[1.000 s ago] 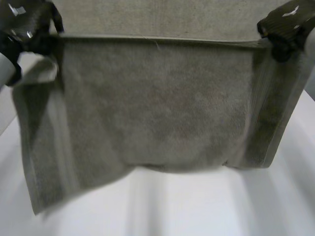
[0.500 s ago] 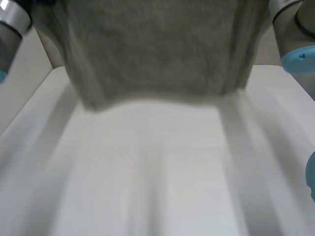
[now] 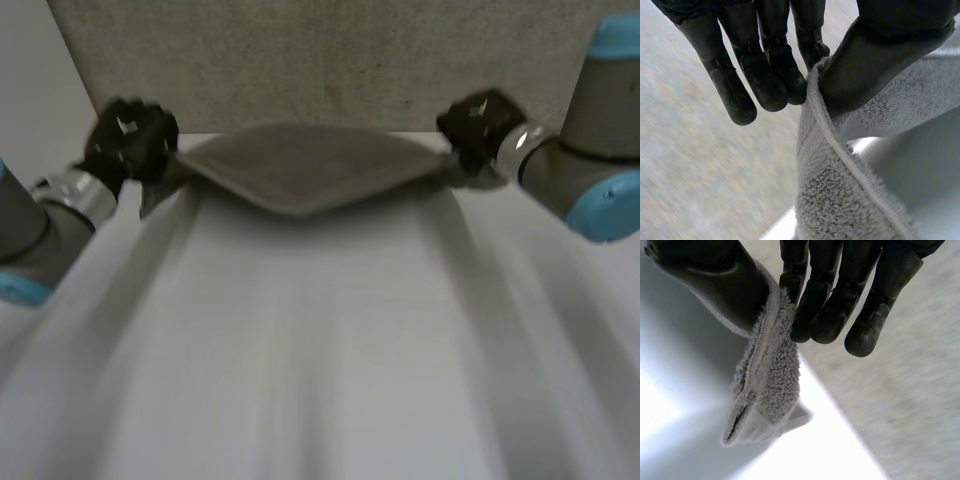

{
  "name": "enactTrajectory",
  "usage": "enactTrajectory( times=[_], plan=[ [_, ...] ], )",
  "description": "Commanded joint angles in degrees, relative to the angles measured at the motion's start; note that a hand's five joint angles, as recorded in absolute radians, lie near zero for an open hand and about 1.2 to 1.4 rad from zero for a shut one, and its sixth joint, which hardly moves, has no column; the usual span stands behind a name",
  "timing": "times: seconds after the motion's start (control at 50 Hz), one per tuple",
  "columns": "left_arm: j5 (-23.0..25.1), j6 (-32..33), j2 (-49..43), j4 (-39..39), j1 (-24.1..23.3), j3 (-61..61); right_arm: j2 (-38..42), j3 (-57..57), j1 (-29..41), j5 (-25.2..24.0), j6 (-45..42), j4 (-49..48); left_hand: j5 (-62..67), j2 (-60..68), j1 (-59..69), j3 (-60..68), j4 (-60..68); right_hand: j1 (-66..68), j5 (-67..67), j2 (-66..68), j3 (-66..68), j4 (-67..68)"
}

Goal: Fold the towel.

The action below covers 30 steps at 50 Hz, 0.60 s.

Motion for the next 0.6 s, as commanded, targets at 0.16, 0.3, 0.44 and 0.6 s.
enactTrajectory(
  times=[0.16,0.3,0.44,0.6],
  plan=[
    [1.67,7.61,2.35,2.56,1.99,-14.21,-8.79,28.37,-1.48,-2.33,-0.34,-11.57,7.01,2.97,9.26,2.91,1.93,4.82,2.96,3.74,3.42,3.36],
    [5.54,7.61,9.4,2.21,4.9,-17.65,-22.3,37.15,-2.18,-2.42,-0.08,-11.39,7.01,2.97,9.26,2.91,1.93,4.82,2.96,3.74,3.42,3.36],
    [9.57,6.99,23.09,0.81,8.23,-24.93,-32.61,43.84,-4.29,-2.15,-0.17,-10.77,7.01,2.97,9.26,2.91,1.93,4.82,2.96,3.74,3.42,3.36],
    [14.05,6.29,32.16,-1.91,10.61,-29.51,-39.55,47.97,-7.54,-2.59,-1.75,-7.52,7.01,2.97,9.26,2.91,1.93,4.82,2.96,3.74,3.42,3.36]
  ],
)
